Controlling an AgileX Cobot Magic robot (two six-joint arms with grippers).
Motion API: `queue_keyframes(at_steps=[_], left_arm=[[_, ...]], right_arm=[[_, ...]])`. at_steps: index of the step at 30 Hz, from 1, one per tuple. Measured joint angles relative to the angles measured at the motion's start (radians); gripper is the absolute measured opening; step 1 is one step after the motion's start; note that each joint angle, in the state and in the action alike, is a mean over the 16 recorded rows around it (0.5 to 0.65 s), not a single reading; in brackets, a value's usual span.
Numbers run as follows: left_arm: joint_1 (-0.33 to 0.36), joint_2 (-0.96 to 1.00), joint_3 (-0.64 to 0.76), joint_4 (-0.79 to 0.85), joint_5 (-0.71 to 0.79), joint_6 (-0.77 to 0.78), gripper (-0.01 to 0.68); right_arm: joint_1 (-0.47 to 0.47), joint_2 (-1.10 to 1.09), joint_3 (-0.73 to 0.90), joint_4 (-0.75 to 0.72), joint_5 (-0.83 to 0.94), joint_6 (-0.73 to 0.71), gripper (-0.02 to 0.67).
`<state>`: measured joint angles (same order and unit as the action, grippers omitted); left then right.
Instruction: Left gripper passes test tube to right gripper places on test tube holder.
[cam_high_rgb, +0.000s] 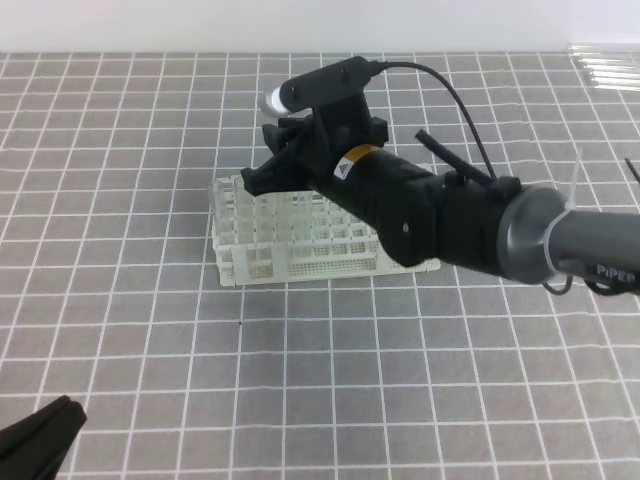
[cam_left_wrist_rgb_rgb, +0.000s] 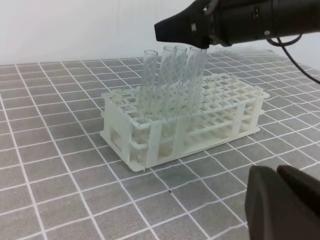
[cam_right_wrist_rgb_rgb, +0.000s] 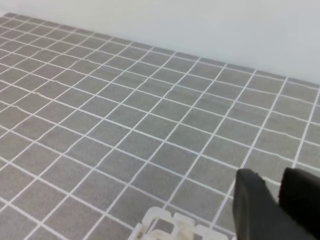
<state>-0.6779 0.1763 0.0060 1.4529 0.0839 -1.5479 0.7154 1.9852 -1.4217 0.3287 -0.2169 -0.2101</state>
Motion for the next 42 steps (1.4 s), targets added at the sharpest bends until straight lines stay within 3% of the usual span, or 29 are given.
queue_keyframes(at_steps=[12, 26, 30, 35, 42], left_arm=[[0.0, 0.0, -0.001, 0.0, 0.0, 0.0, 0.0], [0.0, 0.001, 0.001, 0.0, 0.001, 0.001, 0.0], [0.0, 0.0, 0.001, 0.0, 0.001, 0.001, 0.0], [0.0, 0.0, -0.001, 0.0, 0.0, 0.0, 0.0], [0.0, 0.001, 0.001, 0.0, 0.001, 0.001, -0.001]], right_arm=[[0.01, -0.01, 0.054, -0.003, -0.076, 0.01, 0.117], [0.017, -0.067, 0.061, 0.006, 0.049, 0.017, 0.374], [0.02, -0.106, 0.064, 0.004, 0.09, 0.008, 0.412], [0.022, -0.171, 0.066, 0.001, 0.15, -0.008, 0.384], [0.022, -0.541, 0.315, -0.003, 0.304, -0.028, 0.192]])
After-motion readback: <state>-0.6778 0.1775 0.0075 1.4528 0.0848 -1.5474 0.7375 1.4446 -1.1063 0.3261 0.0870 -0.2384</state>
